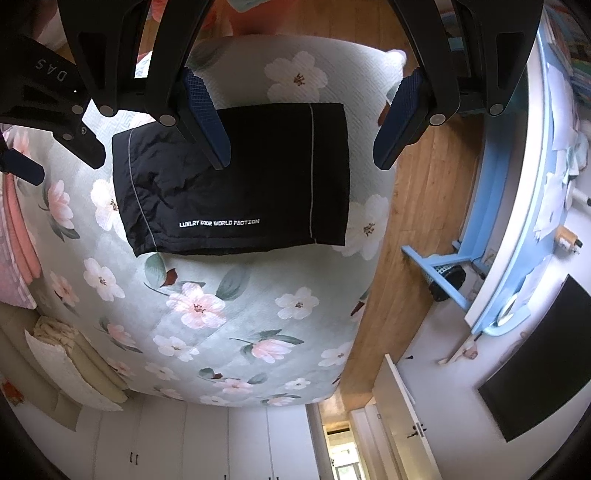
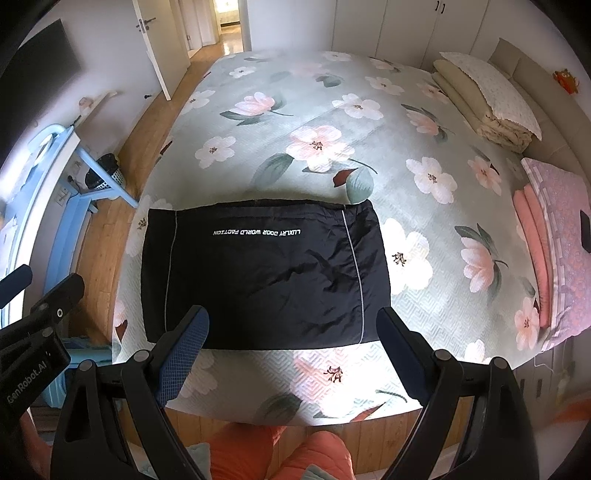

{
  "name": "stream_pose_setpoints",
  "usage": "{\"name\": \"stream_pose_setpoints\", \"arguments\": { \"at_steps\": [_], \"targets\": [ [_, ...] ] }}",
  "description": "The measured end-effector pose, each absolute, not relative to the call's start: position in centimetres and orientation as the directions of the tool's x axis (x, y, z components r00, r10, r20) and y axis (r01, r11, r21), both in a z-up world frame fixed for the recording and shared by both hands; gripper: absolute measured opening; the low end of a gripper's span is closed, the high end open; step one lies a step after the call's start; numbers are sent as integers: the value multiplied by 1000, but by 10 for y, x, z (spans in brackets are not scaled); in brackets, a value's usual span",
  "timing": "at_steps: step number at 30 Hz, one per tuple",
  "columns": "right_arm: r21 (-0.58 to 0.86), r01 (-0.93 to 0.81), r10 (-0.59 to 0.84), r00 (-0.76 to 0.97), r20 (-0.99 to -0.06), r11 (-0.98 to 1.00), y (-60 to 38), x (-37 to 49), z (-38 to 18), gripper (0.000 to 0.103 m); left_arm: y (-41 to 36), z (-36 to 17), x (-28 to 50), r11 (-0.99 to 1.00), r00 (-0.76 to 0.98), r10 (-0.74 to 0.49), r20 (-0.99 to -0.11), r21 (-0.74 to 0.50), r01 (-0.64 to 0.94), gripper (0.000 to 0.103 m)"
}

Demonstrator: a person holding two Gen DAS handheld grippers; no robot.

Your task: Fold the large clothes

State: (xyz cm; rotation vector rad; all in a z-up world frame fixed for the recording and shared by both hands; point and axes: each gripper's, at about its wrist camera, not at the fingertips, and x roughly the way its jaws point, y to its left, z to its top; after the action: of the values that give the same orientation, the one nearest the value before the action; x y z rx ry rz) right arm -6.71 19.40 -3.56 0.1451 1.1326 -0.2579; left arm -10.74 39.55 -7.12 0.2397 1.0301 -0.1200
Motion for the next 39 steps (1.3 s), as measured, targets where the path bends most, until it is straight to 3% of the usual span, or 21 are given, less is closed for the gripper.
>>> {"name": "stream_pose_setpoints", "arguments": {
  "at_steps": [39],
  "targets": [
    [2, 307, -114, 359, -926, 952, 188, -63, -52, 93, 385, -79, -104, 959, 496, 17, -868, 155, 237, 81]
  ]
}}
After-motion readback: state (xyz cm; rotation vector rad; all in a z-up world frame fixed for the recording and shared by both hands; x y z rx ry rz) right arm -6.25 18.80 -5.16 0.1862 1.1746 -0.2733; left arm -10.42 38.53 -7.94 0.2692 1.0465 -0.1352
